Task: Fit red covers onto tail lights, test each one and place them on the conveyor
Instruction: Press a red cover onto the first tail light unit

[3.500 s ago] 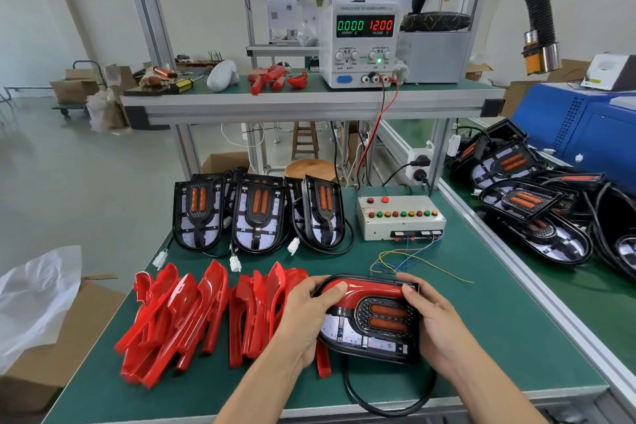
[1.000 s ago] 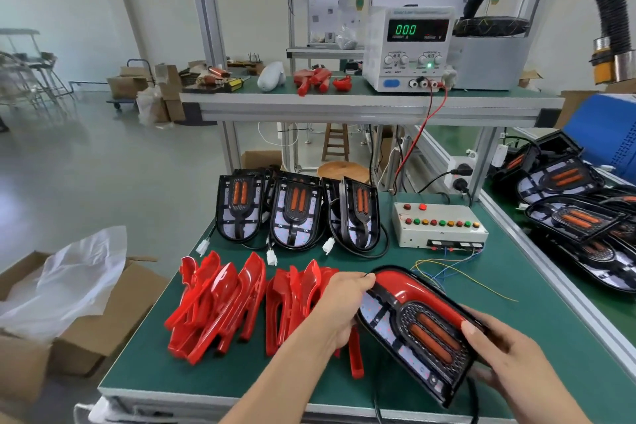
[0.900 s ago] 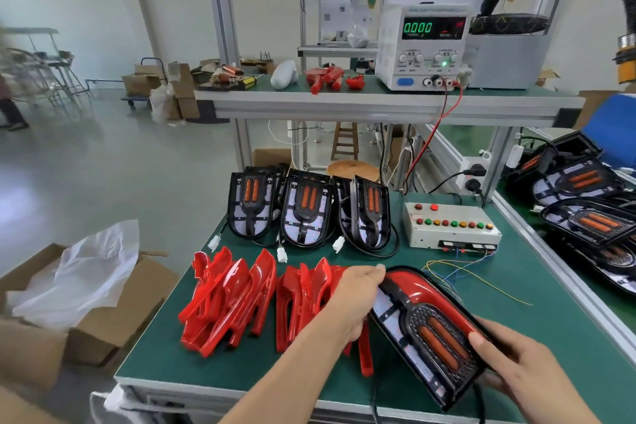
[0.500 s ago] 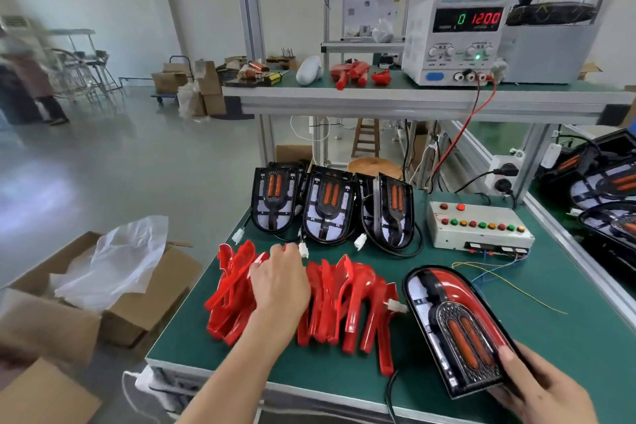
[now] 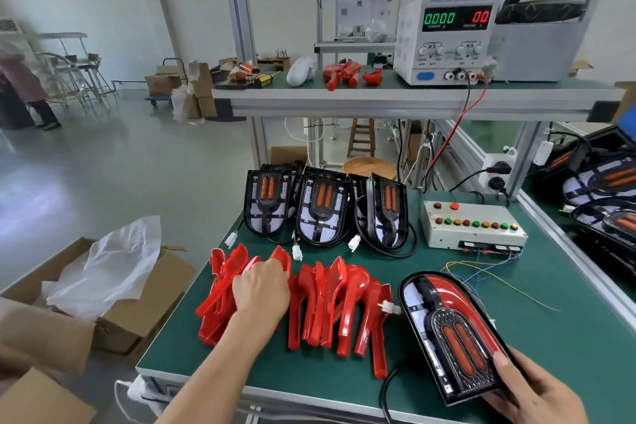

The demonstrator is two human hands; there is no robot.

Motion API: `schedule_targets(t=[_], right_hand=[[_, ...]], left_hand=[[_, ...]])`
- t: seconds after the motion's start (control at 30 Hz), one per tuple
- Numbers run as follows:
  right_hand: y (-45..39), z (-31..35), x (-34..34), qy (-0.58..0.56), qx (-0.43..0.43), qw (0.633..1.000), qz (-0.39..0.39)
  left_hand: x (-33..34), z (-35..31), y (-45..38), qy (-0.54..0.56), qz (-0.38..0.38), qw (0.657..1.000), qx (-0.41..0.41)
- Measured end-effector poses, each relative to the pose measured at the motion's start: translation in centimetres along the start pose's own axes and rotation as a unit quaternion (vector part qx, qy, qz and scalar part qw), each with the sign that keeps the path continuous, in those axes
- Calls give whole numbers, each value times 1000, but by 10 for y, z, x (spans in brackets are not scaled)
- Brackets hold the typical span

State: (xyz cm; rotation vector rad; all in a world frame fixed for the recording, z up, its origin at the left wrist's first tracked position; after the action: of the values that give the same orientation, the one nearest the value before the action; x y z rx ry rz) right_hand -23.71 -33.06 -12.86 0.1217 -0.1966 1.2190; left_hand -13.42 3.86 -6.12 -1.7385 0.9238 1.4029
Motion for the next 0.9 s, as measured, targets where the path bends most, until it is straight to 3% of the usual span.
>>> schedule_targets(t=[0.4, 0.57, 0.67, 0.8, 0.9], right_hand=[[0, -1, 2, 8, 5, 1000, -9], [0, -5, -1, 6, -5, 1000, -9], [-2, -5, 0, 6, 3, 1000, -8], [-5, -6, 0, -8, 17, 1000, -13], [-5, -5, 3, -17, 19, 1000, -14]], left_hand=[[-6, -1, 0, -24, 30, 999, 8], [-12, 2, -1, 48, 21, 998, -21], [-22, 5, -3, 148, 18, 989, -22], [-42, -3, 0, 346, 80, 935, -21], [-54, -21, 11, 500, 177, 847, -28]])
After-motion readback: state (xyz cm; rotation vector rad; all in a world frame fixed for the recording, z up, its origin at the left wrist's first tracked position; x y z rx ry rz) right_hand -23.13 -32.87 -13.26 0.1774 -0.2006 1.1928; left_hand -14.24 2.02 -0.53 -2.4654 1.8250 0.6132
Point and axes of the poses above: each hand's wrist, its own y-axis away from the middle knuckle, its own x-axis out of the palm, z = x × y, the point moved 2 cm from there along -y, towards the middle knuckle, and after that the axes turned 10 degrees about -x, right-handed, at the moved point
